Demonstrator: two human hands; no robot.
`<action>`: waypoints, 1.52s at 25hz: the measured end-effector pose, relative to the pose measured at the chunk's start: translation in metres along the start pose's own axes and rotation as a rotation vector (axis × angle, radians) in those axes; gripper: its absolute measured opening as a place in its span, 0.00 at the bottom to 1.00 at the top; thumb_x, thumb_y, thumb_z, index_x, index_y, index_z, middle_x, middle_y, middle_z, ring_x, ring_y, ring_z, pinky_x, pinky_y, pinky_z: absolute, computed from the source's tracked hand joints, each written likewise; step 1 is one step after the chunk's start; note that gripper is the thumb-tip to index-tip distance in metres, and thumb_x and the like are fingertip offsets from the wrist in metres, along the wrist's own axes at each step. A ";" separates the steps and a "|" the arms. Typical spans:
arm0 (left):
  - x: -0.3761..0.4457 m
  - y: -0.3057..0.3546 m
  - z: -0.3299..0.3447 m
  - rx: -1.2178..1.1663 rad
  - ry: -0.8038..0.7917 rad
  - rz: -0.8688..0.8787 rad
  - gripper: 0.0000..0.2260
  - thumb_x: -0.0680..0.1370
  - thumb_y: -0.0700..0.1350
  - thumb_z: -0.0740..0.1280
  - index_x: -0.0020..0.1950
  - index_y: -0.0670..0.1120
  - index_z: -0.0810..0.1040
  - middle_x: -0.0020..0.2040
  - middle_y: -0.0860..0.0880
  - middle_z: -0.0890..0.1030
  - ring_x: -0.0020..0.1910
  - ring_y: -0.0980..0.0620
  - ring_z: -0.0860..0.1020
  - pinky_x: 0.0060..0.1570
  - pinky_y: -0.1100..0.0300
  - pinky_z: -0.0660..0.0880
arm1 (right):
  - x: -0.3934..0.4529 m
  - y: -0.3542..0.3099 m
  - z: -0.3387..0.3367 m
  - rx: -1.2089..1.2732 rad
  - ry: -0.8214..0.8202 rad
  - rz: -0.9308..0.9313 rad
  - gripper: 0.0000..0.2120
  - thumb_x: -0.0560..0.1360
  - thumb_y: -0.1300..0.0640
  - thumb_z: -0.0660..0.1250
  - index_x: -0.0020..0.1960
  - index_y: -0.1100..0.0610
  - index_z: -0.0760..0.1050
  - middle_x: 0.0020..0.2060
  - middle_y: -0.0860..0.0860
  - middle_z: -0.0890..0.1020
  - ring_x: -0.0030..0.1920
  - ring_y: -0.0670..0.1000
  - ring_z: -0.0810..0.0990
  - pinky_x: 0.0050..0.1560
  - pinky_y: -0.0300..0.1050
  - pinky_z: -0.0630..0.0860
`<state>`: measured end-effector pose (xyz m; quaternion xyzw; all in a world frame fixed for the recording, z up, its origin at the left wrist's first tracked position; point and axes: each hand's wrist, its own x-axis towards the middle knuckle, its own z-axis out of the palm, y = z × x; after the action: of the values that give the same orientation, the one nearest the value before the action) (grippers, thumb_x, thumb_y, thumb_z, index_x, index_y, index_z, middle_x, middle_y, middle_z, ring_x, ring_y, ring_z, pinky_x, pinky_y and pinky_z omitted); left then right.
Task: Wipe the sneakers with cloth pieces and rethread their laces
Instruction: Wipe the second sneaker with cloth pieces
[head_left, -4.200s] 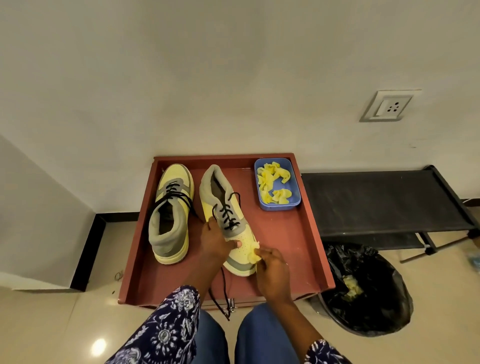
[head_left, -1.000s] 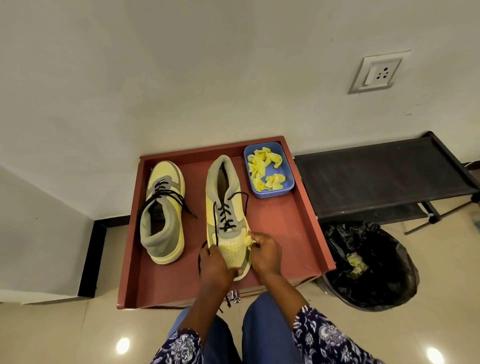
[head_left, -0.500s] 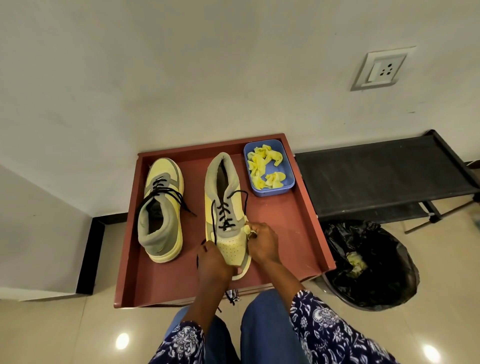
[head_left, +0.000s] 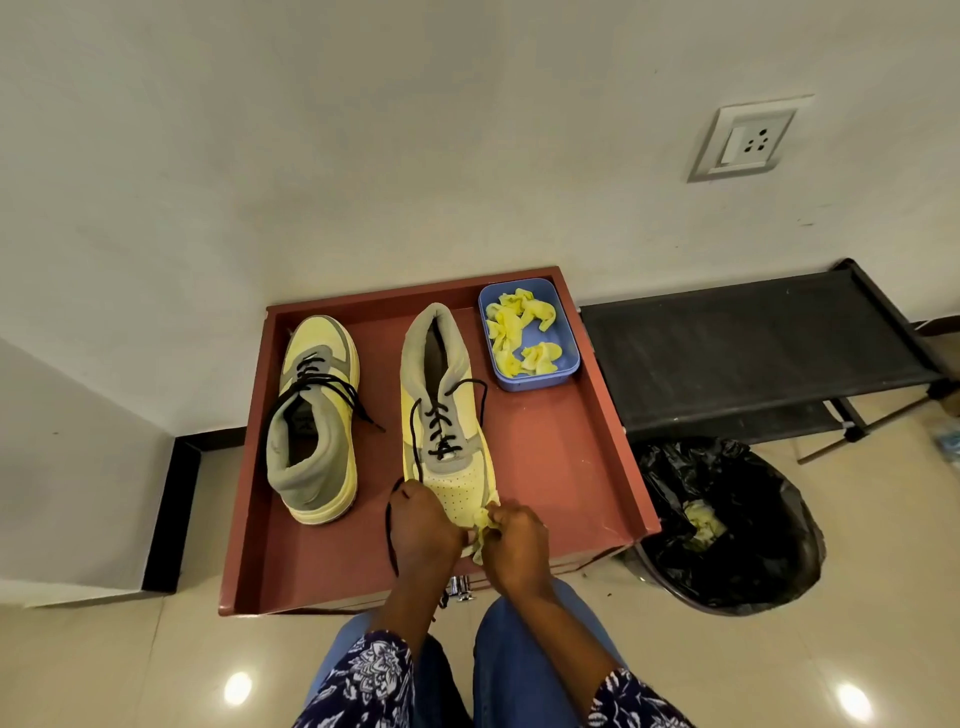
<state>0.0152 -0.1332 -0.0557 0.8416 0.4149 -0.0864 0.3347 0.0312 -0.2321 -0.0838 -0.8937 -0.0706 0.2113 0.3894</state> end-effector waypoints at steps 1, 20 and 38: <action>0.000 -0.001 0.001 -0.009 0.009 0.006 0.35 0.61 0.43 0.79 0.61 0.34 0.65 0.61 0.37 0.72 0.58 0.41 0.74 0.54 0.51 0.75 | 0.002 0.000 0.000 0.018 0.000 0.014 0.13 0.72 0.70 0.61 0.53 0.63 0.80 0.51 0.56 0.81 0.50 0.52 0.79 0.38 0.23 0.64; 0.006 0.003 -0.001 0.051 -0.030 -0.032 0.38 0.59 0.45 0.81 0.62 0.36 0.65 0.62 0.39 0.72 0.61 0.42 0.73 0.59 0.54 0.73 | 0.072 -0.031 -0.027 0.135 -0.012 0.104 0.18 0.70 0.68 0.61 0.57 0.58 0.80 0.54 0.54 0.83 0.55 0.52 0.79 0.48 0.32 0.68; 0.002 0.004 0.000 0.048 0.021 -0.014 0.36 0.61 0.45 0.80 0.62 0.35 0.67 0.62 0.39 0.71 0.61 0.43 0.72 0.59 0.56 0.71 | 0.040 -0.032 -0.023 0.190 0.040 0.012 0.21 0.73 0.70 0.58 0.63 0.60 0.74 0.60 0.55 0.79 0.60 0.53 0.76 0.56 0.29 0.65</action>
<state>0.0190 -0.1333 -0.0544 0.8474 0.4221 -0.0898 0.3094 0.0784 -0.2136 -0.0599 -0.8571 -0.0371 0.2018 0.4725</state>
